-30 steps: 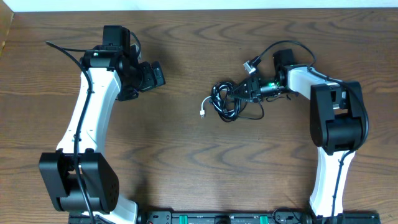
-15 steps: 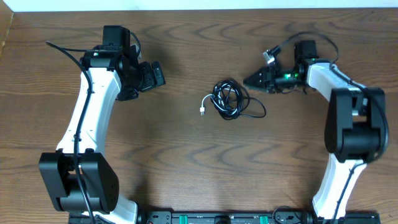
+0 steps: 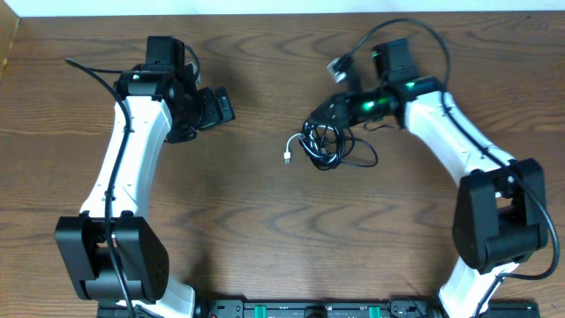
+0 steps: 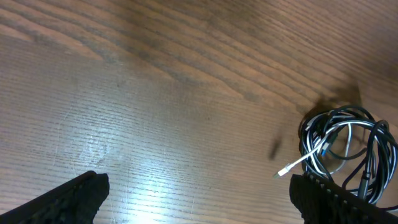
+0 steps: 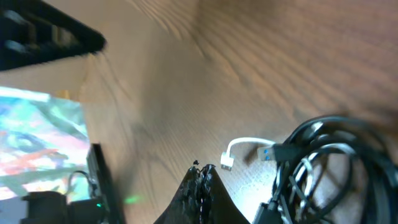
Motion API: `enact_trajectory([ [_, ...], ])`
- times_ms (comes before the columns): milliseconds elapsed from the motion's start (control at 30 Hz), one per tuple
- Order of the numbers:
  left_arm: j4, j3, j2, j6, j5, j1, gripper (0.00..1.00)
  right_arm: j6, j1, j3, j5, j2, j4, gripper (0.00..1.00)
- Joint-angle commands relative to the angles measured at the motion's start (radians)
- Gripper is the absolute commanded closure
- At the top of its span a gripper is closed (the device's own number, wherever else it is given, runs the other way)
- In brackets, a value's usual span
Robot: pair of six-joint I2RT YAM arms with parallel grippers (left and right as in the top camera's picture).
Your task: Untangle cables
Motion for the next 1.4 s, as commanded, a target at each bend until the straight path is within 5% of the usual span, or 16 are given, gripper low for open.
enact_trajectory([
  [0, -0.003, 0.002, 0.005, 0.007, -0.006, 0.003, 0.02, -0.004, 0.045, 0.005, 0.281, 0.025, -0.071, 0.99],
  [233, -0.003, 0.002, 0.005, 0.007, -0.006, 0.003, 0.02, -0.004, 0.048, 0.005, 0.66, 0.025, -0.225, 0.99],
  [567, -0.003, 0.002, 0.005, 0.007, -0.006, 0.003, 0.02, -0.008, 0.034, 0.008, 0.732, 0.024, -0.219, 0.99],
  [800, -0.003, 0.002, 0.005, 0.007, -0.006, 0.003, 0.02, -0.008, -0.004, 0.114, 0.562, 0.008, -0.255, 0.98],
  [1000, -0.002, 0.002, 0.005, 0.007, -0.006, 0.003, 0.02, -0.008, -0.005, 0.132, 0.453, 0.008, -0.283, 0.79],
  [1100, -0.003, 0.002, 0.005, 0.007, -0.006, 0.003, 0.02, -0.008, -0.005, 0.129, 0.536, 0.009, -0.348, 0.61],
  [1367, -0.003, 0.002, 0.005, 0.007, -0.006, 0.003, 0.02, 0.031, 0.001, 0.08, 0.605, 0.009, -0.396, 0.54],
])
